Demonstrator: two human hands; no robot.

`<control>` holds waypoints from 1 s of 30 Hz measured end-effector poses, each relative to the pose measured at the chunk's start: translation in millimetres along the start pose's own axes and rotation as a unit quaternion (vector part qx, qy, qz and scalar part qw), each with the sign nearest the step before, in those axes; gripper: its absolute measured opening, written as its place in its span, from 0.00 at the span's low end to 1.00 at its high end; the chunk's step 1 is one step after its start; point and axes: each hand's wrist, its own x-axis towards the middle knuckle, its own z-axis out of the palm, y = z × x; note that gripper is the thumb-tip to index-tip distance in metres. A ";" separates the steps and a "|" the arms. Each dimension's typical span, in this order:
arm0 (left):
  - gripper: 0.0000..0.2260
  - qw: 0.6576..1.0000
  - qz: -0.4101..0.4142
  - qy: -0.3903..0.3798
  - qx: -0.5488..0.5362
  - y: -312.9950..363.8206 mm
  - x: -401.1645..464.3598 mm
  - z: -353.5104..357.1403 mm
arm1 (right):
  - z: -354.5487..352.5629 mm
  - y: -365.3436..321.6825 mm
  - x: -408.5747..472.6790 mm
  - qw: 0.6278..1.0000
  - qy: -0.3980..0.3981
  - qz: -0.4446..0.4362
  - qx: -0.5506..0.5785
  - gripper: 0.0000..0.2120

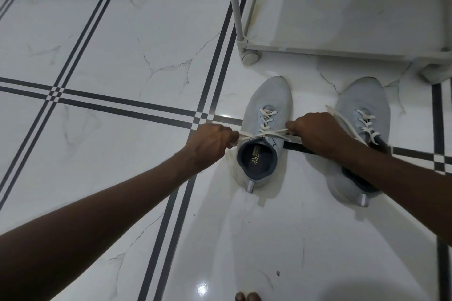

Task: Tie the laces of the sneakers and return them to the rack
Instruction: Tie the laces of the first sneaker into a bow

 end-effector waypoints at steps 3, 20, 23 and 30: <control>0.14 0.999 -0.016 -0.030 0.005 -0.6 3.7 -0.1 | 2.0 -2.6 3.0 1.000 -0.028 0.005 -0.004 0.07; 0.14 0.995 -0.024 0.092 0.027 30.4 5.7 19.7 | 3.5 -58.6 8.9 0.984 0.108 0.007 0.144 0.06; 0.16 0.997 0.010 0.075 0.035 24.7 5.7 18.8 | -0.3 -47.5 2.7 0.989 0.069 -0.003 0.130 0.13; 0.16 0.999 -0.027 0.008 0.018 17.3 6.9 8.9 | -6.6 -35.9 5.0 0.995 0.038 -0.064 0.073 0.25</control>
